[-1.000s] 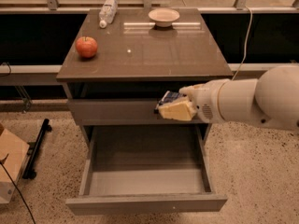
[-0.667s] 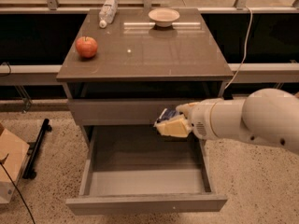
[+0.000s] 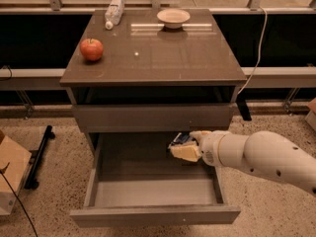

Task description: Place rxbar blueberry into middle drawer

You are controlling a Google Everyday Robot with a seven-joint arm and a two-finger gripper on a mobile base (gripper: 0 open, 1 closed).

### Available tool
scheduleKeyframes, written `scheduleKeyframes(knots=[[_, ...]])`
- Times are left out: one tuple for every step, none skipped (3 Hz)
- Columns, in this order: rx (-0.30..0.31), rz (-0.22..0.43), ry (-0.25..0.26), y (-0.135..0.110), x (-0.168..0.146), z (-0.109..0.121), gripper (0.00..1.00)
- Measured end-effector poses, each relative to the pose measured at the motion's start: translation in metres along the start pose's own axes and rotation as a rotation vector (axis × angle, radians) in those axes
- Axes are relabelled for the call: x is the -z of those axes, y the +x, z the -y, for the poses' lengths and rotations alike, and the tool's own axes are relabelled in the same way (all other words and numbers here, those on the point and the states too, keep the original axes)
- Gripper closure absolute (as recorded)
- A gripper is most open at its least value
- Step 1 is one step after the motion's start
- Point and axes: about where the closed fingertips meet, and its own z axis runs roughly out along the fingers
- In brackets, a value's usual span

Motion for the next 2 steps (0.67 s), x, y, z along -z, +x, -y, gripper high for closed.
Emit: scheduleKeyframes(knots=[[-0.012,0.004,-0.001,0.004,-0.004,0.002,1.00],[0.050,-0.035,0.013,0.011,-0.018,-0.006,1.00]])
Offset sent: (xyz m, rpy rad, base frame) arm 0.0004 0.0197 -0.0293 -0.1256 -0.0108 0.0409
